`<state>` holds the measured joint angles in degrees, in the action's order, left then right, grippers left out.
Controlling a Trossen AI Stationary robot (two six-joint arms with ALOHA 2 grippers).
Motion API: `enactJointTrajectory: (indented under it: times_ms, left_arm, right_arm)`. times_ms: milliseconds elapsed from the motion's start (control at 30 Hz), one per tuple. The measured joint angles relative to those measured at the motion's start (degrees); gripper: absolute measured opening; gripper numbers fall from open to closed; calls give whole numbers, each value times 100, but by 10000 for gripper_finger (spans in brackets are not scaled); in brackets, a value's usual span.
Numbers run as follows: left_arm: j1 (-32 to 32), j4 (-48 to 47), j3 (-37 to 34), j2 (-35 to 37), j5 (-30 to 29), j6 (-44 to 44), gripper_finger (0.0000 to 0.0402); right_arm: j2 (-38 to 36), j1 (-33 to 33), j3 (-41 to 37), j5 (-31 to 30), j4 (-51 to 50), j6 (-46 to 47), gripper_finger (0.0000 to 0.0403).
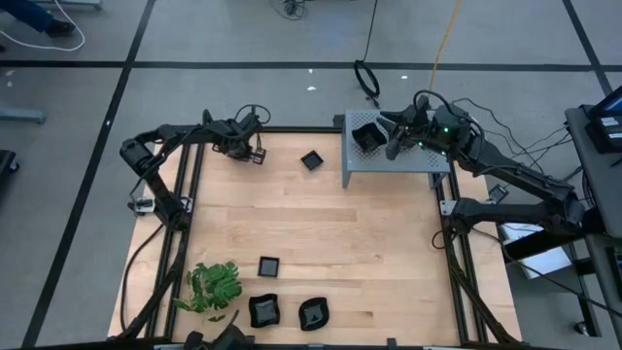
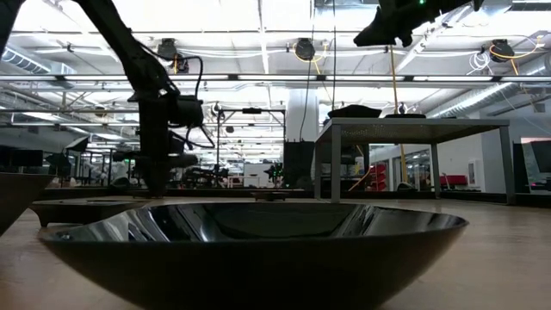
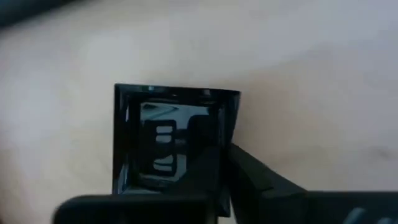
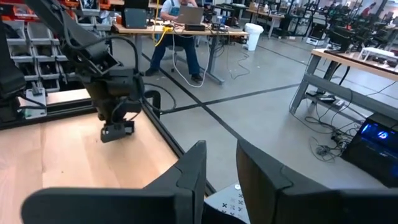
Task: Pick & Place Mini shaped plates
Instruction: Stack the black square plate on top of the black square plate on the shelf
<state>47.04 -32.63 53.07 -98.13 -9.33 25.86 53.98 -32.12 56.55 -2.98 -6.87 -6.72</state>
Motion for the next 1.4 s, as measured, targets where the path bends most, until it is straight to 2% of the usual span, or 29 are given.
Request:
enactJointTrajectory:
  times_ms: [167,333,467,633,733,900,967,1100,1200,1400]
  left_arm:
    - [-167,-81,-7,324,111,321,16]
    - [-617,-74,-6,858,612,636,5]
    - [-1340,179,-4,1284,896,768,16]
    - [-2649,865,-4,1443,1143,717,6]
    - [-3538,1715,-1,1411,836,684,8]
    - [-4767,3334,8,1214,-604,-155,11]
    - [-5092,3930,0,1042,-939,-606,5]
    - [-5441,4539,79,556,-1352,-911,12]
    - [-5518,4519,319,115,-1413,-933,14]
    - [-5453,4492,1211,-900,-1279,-1286,9]
  right_arm:
    - [0,0,0,1,-65,-18,75]
    - [0,0,0,4,-396,-81,75]
    - [2,0,0,4,-801,-302,75]
    - [0,0,0,4,-1178,-685,75]
    - [0,0,0,5,-1294,-854,75]
    - [0,0,0,21,-1295,-942,75]
    - [-2,2,0,41,-1301,-922,75]
    - [-2,81,0,534,-1314,-642,75]
    - [-2,272,-8,880,-1313,-463,75]
    - [-1,744,-421,529,-1148,-445,75]
